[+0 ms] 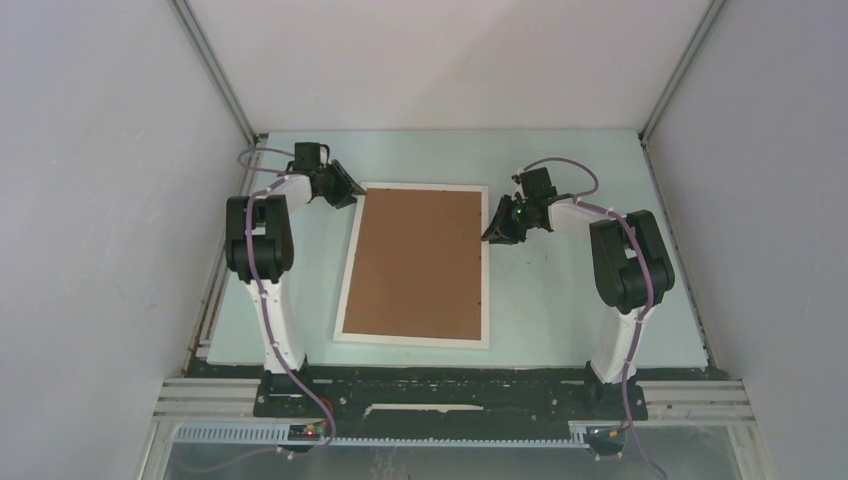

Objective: Put the photo into the frame
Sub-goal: Install the photo frame at the center of the board.

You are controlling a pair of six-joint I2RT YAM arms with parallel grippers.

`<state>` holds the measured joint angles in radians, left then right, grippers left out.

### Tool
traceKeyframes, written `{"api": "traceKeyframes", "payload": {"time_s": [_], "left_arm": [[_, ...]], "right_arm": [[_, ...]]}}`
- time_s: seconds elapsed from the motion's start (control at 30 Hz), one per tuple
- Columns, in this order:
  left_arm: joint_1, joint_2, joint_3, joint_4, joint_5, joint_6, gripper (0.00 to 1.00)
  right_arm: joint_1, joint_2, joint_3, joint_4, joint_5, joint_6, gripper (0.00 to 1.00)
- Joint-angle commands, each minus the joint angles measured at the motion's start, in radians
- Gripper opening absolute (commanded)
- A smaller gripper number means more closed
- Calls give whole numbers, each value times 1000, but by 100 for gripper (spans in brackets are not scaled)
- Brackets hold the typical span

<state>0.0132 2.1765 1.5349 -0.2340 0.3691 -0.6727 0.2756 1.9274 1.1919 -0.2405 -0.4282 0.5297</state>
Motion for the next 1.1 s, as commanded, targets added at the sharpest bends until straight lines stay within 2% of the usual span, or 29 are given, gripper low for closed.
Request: {"api": "traceKeyframes", "payload": {"time_s": [0.0,0.2,0.53,0.77,1.07], "left_arm": [[-5,4,47,-8,-24,23,29],[9,-10,32,41,15,-1,37],[35,-20,-9,117,42,-43,36],[15,-8,17,23,-31,23,32],[5,19,40,-1,-56,36,30]], "right_arm": [[16,3,3,46,-61,20,32],[16,5,2,49,-61,21,32],[17,7,2,50,-66,18,32],[16,7,2,50,-70,18,32],[17,7,2,53,-73,18,32]]}}
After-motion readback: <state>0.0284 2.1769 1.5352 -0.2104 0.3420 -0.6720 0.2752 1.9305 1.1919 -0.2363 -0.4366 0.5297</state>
